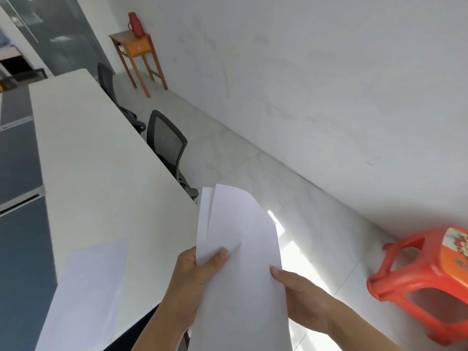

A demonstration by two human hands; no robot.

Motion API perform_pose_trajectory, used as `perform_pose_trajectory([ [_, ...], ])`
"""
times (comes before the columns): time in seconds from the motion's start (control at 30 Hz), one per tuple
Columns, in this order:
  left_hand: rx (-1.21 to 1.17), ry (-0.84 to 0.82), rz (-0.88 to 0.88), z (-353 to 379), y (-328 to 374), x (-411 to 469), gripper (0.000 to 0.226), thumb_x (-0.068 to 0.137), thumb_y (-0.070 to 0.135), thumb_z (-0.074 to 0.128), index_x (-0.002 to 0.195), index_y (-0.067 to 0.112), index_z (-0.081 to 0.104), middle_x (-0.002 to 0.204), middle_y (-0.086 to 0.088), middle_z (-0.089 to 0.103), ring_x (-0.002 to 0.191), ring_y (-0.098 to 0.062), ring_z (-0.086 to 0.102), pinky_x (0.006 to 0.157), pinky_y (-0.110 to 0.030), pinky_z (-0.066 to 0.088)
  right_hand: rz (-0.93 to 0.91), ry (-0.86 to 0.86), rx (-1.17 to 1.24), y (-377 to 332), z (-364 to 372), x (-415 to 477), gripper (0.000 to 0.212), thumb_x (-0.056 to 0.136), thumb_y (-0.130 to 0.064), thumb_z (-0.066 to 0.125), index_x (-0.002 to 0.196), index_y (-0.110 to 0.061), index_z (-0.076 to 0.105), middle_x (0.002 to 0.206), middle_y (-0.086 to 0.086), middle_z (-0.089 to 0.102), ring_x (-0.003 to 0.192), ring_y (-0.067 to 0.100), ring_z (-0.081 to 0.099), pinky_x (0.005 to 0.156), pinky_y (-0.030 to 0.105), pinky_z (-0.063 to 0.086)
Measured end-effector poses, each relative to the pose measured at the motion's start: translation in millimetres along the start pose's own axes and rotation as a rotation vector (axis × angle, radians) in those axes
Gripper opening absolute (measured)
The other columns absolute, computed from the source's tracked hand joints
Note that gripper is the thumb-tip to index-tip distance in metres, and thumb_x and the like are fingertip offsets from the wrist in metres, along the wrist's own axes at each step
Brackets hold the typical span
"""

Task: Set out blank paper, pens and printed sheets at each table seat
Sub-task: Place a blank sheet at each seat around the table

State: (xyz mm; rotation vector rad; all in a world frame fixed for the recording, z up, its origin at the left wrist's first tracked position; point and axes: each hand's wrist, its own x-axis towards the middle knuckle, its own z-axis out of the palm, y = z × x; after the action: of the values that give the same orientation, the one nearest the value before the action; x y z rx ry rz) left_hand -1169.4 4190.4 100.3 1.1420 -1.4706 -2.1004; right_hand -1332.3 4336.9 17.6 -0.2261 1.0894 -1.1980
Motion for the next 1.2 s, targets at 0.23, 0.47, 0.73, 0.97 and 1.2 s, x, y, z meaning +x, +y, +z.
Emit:
perform_pose_trajectory([
  [0.23,0.054,0.187,0.008,25,7,90,0.031,0.075,0.031,0.072,0.085,0.002,0.073,0.09,-0.022,0.074,0.081,-0.039,0.071,0.079,-0.056,0.056,-0.118,0.241,0.047,-65,-59,49,0.032,0.085,-0.013,0.069,0.113,0.004,0.069,0.115,0.023,0.07,0.104,0.041,0.068,0.091,0.049,0.054],
  [0.47,-0.015,0.125,-0.058,43,48,206,0.026,0.09,0.025,0.06,0.1,0.005,0.073,0.099,-0.015,0.075,0.093,-0.034,0.072,0.085,-0.047,0.056,-0.288,0.423,-0.183,-184,-101,111,0.028,0.081,-0.017,0.074,0.102,0.002,0.072,0.1,0.019,0.076,0.09,0.038,0.073,0.082,0.049,0.058],
  [0.73,0.016,0.123,-0.02,68,109,332,0.021,0.092,0.019,0.059,0.103,0.006,0.071,0.098,-0.014,0.076,0.09,-0.032,0.073,0.08,-0.044,0.058,-0.333,0.416,-0.185,-302,-144,177,0.024,0.084,-0.017,0.072,0.102,-0.001,0.073,0.101,0.017,0.076,0.093,0.036,0.073,0.087,0.051,0.057],
  [0.97,-0.054,0.32,0.015,92,138,439,0.017,0.091,0.012,0.06,0.102,0.003,0.07,0.092,-0.011,0.077,0.079,-0.025,0.074,0.06,-0.03,0.059,-0.258,0.249,-0.26,-384,-205,265,0.036,0.073,-0.025,0.074,0.102,-0.004,0.074,0.102,0.015,0.076,0.093,0.032,0.073,0.068,0.028,0.056],
  [1.2,-0.211,0.579,0.066,102,180,511,0.023,0.094,0.022,0.055,0.094,0.006,0.072,0.089,-0.009,0.077,0.078,-0.022,0.075,0.063,-0.033,0.057,-0.154,0.115,-0.438,-481,-235,371,0.022,0.088,-0.014,0.07,0.095,0.007,0.069,0.098,0.026,0.073,0.081,0.032,0.071,0.068,0.037,0.057],
])
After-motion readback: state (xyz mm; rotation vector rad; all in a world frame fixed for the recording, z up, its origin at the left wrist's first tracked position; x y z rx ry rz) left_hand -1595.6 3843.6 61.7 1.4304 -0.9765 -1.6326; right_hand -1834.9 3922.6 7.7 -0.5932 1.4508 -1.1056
